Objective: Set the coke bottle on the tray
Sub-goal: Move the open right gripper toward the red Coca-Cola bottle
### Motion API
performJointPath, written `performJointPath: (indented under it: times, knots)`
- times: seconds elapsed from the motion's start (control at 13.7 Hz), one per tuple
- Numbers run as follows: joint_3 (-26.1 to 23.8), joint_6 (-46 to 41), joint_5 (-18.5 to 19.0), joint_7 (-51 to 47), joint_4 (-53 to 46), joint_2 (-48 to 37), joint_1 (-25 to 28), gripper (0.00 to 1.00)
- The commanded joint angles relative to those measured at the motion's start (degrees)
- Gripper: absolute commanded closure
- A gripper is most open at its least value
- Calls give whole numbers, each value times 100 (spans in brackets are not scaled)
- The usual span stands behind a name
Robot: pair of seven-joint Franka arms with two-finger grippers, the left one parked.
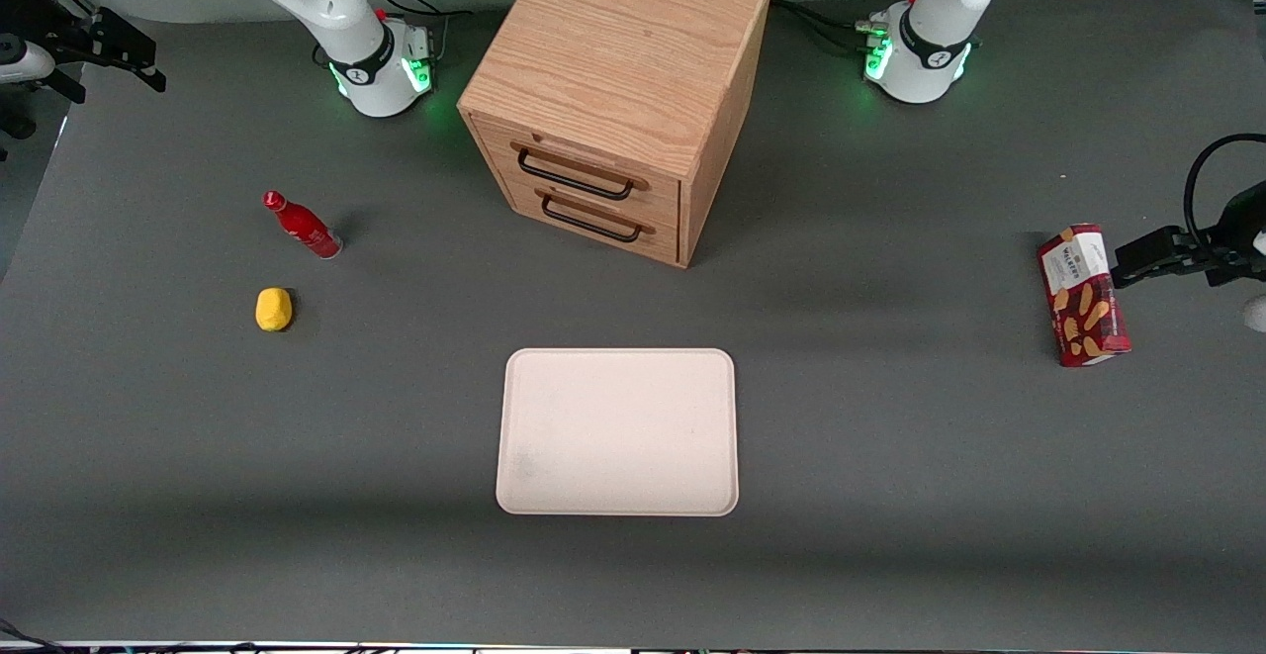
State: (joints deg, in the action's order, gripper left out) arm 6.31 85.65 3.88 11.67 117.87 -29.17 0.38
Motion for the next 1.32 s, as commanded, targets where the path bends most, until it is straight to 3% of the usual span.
performJointPath:
  times: [0.0, 0.51, 1.24]
  knots:
    - [151, 311, 122, 116, 394, -203, 85, 0]
    - [195, 724, 122, 116, 798, -195, 85, 0]
    - [397, 2367, 122, 107, 2300, -125, 199, 0]
